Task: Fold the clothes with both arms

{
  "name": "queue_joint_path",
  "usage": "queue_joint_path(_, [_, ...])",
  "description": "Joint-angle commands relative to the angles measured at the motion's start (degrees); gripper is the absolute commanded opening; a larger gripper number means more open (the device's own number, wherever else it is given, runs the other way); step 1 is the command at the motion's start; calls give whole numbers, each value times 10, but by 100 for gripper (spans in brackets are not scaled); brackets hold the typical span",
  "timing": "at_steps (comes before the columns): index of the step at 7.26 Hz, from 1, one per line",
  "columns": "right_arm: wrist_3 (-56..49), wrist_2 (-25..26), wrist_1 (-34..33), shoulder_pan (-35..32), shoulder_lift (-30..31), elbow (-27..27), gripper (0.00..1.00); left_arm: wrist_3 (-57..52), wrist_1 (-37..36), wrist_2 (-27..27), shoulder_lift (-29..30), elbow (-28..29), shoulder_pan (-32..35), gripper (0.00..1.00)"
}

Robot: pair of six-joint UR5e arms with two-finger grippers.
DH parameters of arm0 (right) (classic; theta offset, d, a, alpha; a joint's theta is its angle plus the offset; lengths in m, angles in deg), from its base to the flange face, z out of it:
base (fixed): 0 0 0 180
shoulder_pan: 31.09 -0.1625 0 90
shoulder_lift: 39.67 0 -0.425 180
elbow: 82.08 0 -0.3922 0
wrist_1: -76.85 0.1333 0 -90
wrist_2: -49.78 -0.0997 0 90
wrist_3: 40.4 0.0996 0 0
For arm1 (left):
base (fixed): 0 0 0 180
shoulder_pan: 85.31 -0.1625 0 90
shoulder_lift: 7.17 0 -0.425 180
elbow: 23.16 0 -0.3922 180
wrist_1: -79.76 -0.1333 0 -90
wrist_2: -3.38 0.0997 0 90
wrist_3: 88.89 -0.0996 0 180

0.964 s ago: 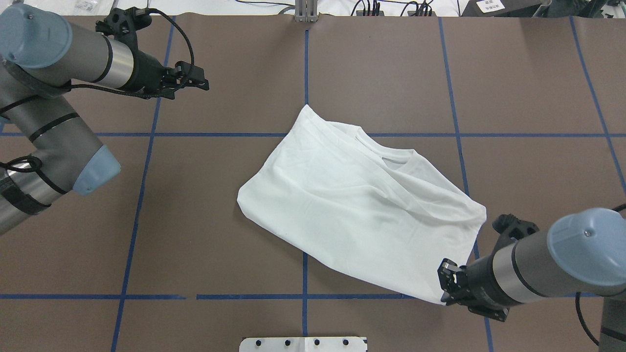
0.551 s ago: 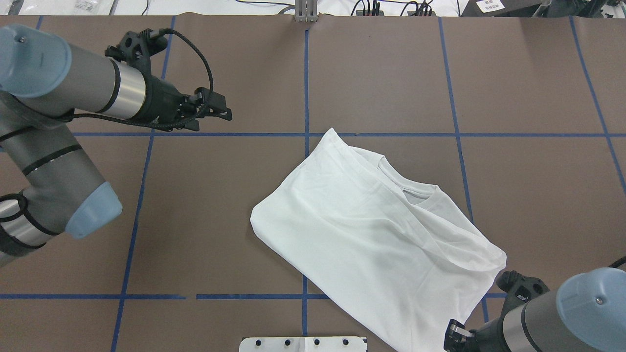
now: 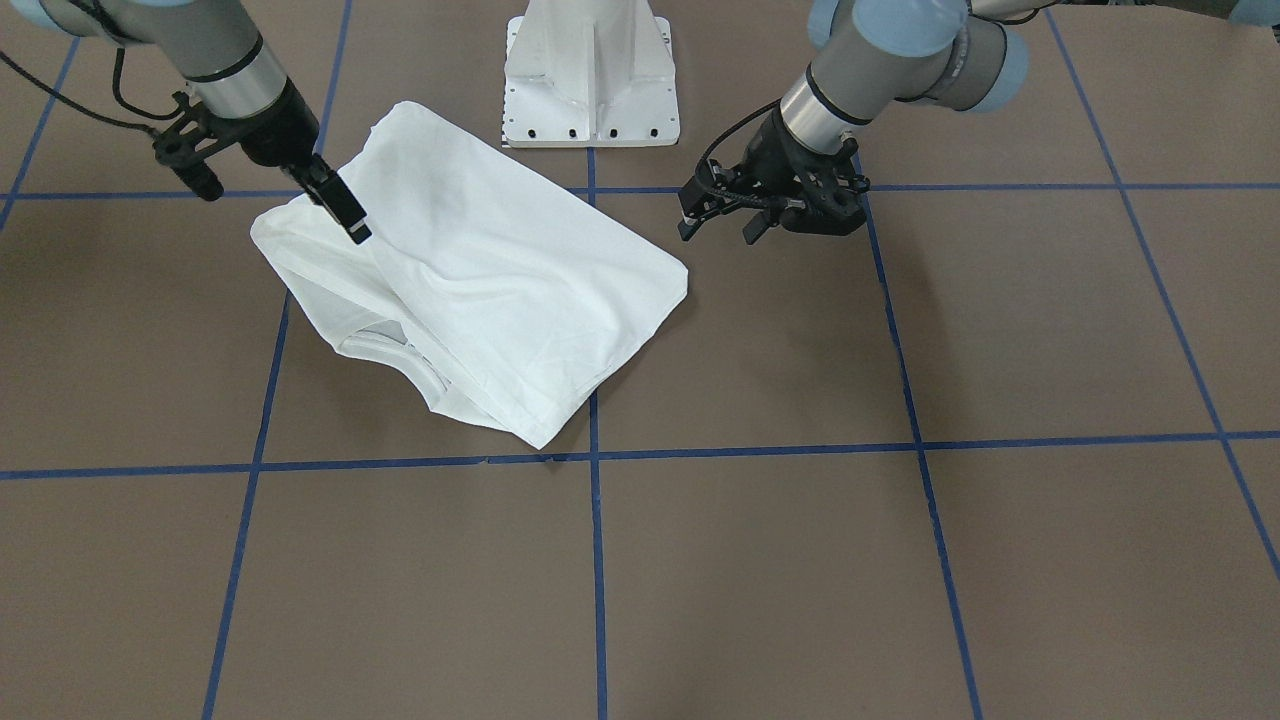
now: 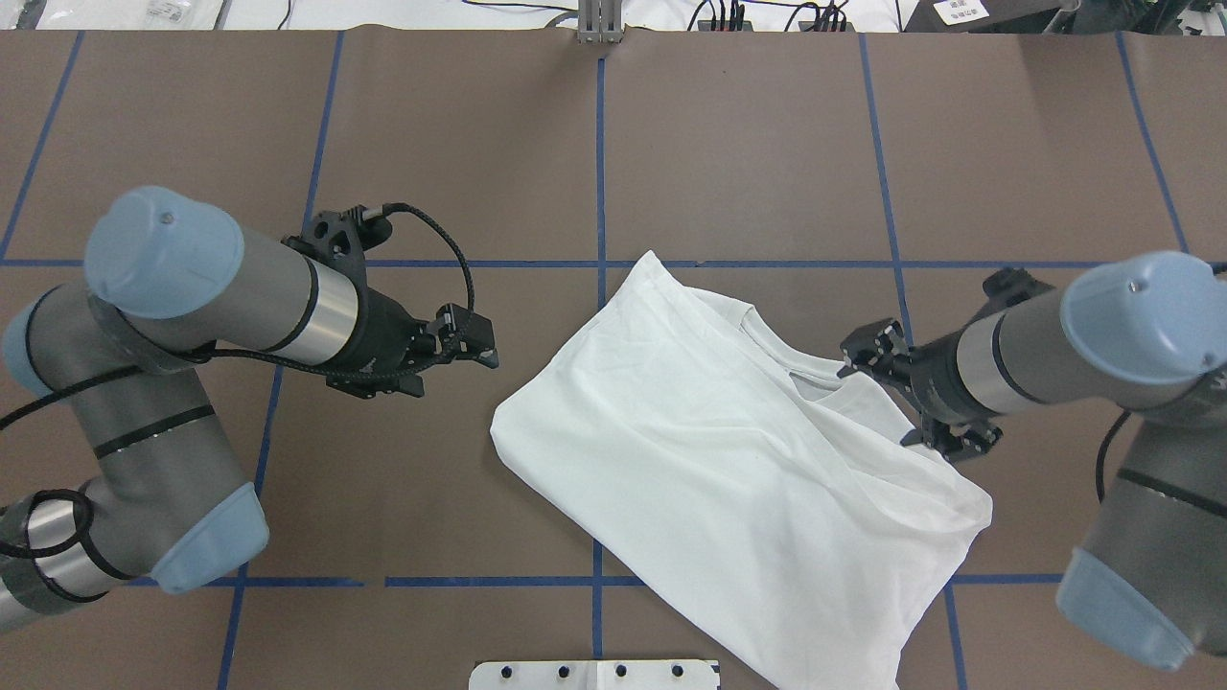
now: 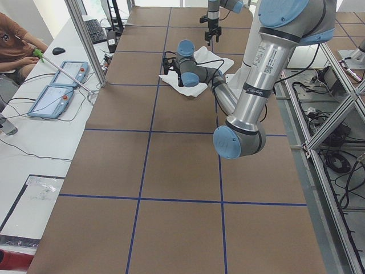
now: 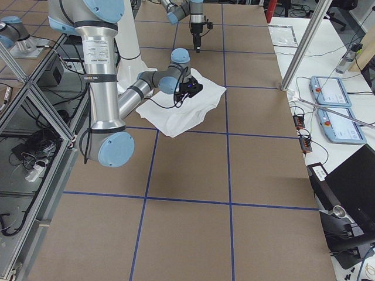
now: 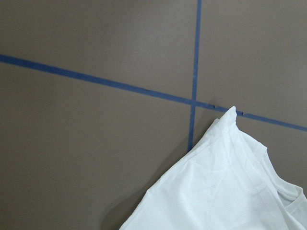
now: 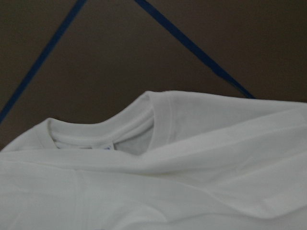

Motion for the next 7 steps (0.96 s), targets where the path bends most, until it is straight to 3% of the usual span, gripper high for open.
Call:
queue_joint_path(1, [-127,0,1,-74,-50,-81,100,43,6,-5,32,66,-24,90])
queue_joint_path(5, [-140,2,3,-75,-49,-97,100,44,7,-1,38,102,-29,76])
queue_joint_path(7, [-141,1,7,-75,-50,-104,100,45,7,-1,43,109,-39,63])
